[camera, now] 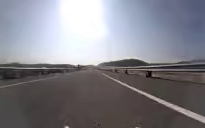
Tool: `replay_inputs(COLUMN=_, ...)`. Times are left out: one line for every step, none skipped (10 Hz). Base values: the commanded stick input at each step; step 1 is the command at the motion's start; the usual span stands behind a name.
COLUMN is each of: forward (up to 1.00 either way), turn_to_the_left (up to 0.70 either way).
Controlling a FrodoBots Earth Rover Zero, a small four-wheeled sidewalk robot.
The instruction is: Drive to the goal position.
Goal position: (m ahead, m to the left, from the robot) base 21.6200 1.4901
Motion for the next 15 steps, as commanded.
replay_inputs(forward=1.00, turn_to_the_left=0.00)
replay_inputs(forward=1.00, turn_to_the_left=0.00)
replay_inputs(forward=1.00, turn_to_the_left=0.00)
replay_inputs(forward=1.00, turn_to_the_left=0.00)
replay_inputs(forward=1.00, turn_to_the_left=0.00)
replay_inputs(forward=1.00, turn_to_the_left=0.00)
replay_inputs(forward=1.00, turn_to_the_left=0.00)
replay_inputs(forward=1.00, turn_to_the_left=0.00)
replay_inputs(forward=1.00, turn_to_the_left=0.00)
replay_inputs(forward=1.00, turn_to_the_left=-0.03)
replay_inputs(forward=1.00, turn_to_the_left=-0.19)
replay_inputs(forward=1.00, turn_to_the_left=-0.35)
replay_inputs(forward=1.00, turn_to_the_left=-0.26)
replay_inputs(forward=1.00, turn_to_the_left=-0.02)
replay_inputs(forward=1.00, turn_to_the_left=0.00)
